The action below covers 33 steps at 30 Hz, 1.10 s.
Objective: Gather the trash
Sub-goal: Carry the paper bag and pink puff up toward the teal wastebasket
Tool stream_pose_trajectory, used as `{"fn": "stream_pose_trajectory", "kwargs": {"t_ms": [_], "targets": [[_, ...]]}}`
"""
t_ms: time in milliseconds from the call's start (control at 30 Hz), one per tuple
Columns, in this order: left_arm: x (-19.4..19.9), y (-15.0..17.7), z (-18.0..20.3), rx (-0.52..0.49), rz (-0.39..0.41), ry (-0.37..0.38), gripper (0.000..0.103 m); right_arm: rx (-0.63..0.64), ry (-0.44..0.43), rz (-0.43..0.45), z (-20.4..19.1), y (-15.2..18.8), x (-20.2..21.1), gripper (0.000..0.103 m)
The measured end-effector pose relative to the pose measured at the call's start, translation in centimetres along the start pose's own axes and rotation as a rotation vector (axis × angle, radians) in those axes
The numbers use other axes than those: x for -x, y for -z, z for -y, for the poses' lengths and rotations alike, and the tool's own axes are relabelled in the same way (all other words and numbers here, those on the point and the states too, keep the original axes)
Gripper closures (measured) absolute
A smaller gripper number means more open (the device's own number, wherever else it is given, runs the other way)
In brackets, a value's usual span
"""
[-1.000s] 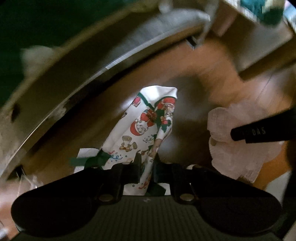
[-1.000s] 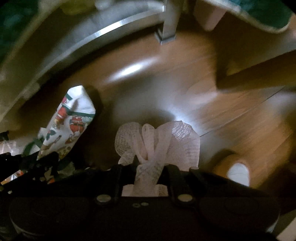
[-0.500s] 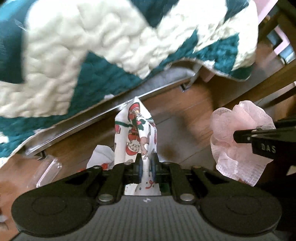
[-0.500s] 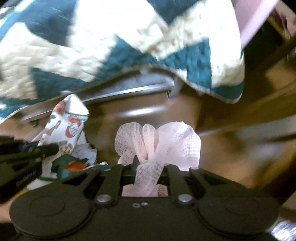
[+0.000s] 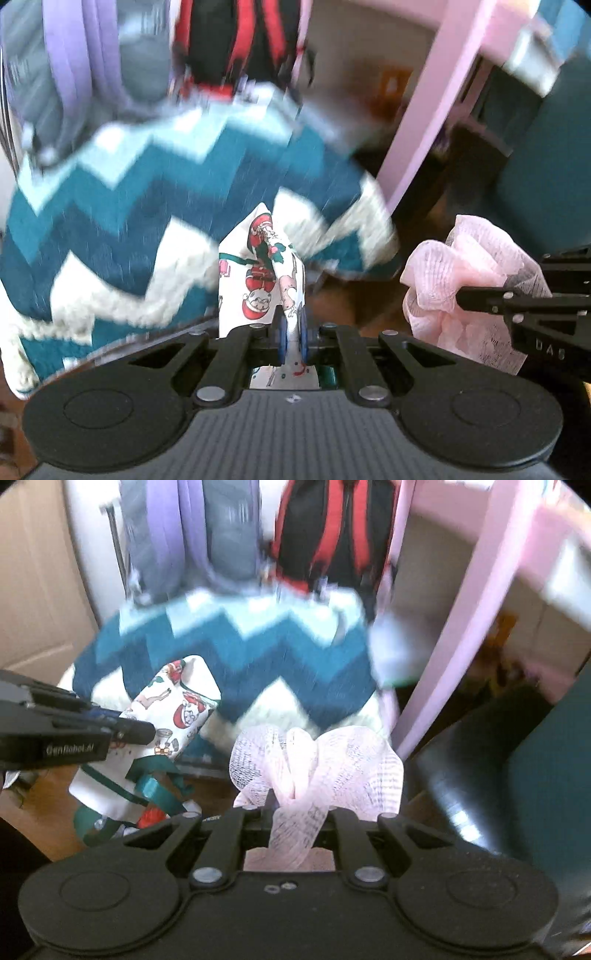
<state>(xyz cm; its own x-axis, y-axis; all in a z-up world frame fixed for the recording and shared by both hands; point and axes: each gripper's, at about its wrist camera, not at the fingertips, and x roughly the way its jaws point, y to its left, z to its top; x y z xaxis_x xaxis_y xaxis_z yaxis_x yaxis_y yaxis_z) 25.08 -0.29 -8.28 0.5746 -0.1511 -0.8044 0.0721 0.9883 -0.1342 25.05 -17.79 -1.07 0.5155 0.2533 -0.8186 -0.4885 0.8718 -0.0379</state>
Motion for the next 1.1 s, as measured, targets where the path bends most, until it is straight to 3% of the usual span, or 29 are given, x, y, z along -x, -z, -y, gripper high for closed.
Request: {"fn": "stream_pose_trajectory", "kwargs": {"t_ms": [233,633,867,1100], "targets": [[8.3,-5.0,5.5,-0.031,0.173,0.079,0.096,0.043,0.061,0.186,3.4,-1.7,10.1,0.094],[18.0,-14.9,17.7,-0.169,0.394,0.211,0.096,-0.020,0.240,0.374,12.9,-4.2,20.5,0.094],[21.2,-21.2,25.6,-0.235,0.490,0.291,0.096,-0.108,0.367,0.420,20.3,-5.0,23.1,0.094],[18.9,-26.1,32.2,-0.261,0.478,0.356,0.096,-0.180,0.427,0.372,26.5,-4.7,21.5,0.093]]}}
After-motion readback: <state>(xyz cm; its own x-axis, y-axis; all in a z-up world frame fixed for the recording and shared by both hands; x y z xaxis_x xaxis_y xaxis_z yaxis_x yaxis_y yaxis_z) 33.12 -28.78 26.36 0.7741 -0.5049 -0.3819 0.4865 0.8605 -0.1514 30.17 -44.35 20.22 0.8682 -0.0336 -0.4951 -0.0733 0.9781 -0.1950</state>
